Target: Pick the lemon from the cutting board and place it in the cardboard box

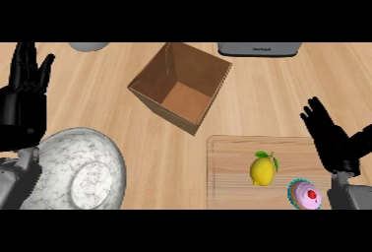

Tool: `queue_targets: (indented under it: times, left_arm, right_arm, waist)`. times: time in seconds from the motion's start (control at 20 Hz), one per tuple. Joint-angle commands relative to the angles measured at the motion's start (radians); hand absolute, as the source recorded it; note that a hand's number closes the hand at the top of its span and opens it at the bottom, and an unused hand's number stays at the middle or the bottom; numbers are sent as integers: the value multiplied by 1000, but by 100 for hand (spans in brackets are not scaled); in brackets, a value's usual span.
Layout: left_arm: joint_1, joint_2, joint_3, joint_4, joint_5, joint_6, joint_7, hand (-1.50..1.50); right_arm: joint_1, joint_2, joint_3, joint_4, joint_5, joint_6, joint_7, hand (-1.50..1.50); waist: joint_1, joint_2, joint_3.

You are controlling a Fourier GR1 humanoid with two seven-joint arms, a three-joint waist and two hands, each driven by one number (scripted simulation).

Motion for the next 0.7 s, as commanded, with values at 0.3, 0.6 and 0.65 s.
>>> queue_targets:
  times: [0.3, 0.6, 0.65]
  left_arm:
    - [165, 42, -95, 135, -67, -25, 108, 0]
    - [226, 3, -148, 205, -91, -33, 114, 0]
    - [259, 6, -152, 189, -93, -45, 90, 0]
  right_arm:
    - [4, -215, -30, -1, 454, -359, -8, -150]
    - [8, 142, -37, -181, 608, -899, -60, -150]
    - [47, 182, 14, -210, 659, -933, -69, -150]
  waist:
    - [-54, 61, -49]
    - [-51, 6, -10]
    - [-36, 3, -9]
